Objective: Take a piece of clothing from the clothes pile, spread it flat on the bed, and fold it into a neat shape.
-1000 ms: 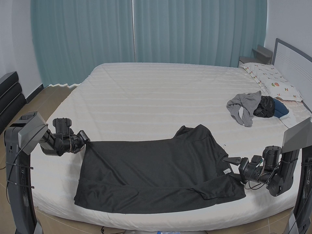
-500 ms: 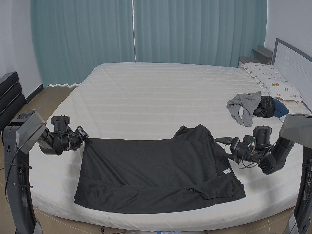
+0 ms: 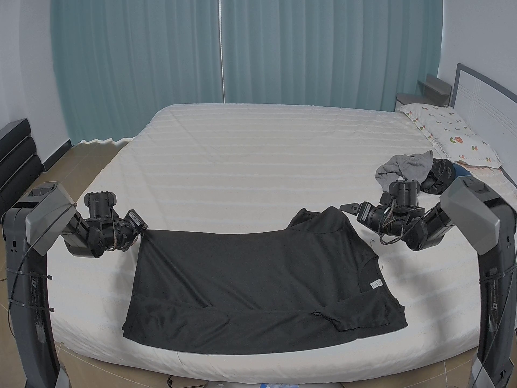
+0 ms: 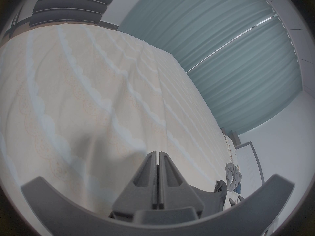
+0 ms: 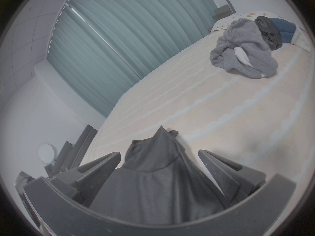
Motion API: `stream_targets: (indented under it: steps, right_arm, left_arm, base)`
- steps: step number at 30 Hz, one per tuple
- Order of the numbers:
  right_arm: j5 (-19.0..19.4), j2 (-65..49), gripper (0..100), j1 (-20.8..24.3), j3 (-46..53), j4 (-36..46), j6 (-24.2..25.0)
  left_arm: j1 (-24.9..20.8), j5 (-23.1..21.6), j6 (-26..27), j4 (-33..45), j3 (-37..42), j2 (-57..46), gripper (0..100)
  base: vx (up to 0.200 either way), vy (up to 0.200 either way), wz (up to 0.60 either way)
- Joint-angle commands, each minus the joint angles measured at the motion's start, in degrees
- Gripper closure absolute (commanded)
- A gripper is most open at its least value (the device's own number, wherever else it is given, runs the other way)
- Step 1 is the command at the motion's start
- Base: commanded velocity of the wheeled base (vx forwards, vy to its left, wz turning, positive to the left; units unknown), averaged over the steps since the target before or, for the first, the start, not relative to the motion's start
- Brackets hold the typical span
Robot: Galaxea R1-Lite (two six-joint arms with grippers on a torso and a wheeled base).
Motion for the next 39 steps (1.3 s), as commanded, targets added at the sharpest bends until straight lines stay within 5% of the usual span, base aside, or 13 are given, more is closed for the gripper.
stream_targets:
  steps: [1, 14, 15, 30, 39]
  right_arm:
    - [-0.91, 9.2, 0, 0.54, -8.51, 0.11, -0.65]
    - [-1.08, 10.6, 0, 0.37, -11.94, -0.07, -0.48]
    - [-1.08, 10.52, 100, 0.37, -11.94, -0.07, -0.48]
    - [-0.99, 5.42, 100, -0.77, -7.63, -0.68, 1.72]
    - [-0.99, 1.73, 100, -1.3, 0.01, -7.8, 5.06]
  left_arm:
    - [-0.02, -0.06, -0.06, -0.05, 0.24, 0.02, 100]
    - [-0.02, -0.06, -0.06, -0.05, 0.16, 0.11, 100]
    - [-0.02, -0.06, -0.06, -0.05, 0.16, 0.11, 100]
    - [-0.1, 0.12, 0.38, -0.13, 0.16, -0.33, 100]
    - [0.34, 0.64, 0.11, -0.05, 1.65, -4.29, 100]
  base:
    - [0.0, 0.0, 0.0]
    - [0.0, 0.0, 0.0]
    - [0.0, 0.0, 0.0]
    - [0.0, 0.0, 0.0]
    - [0.0, 0.0, 0.0]
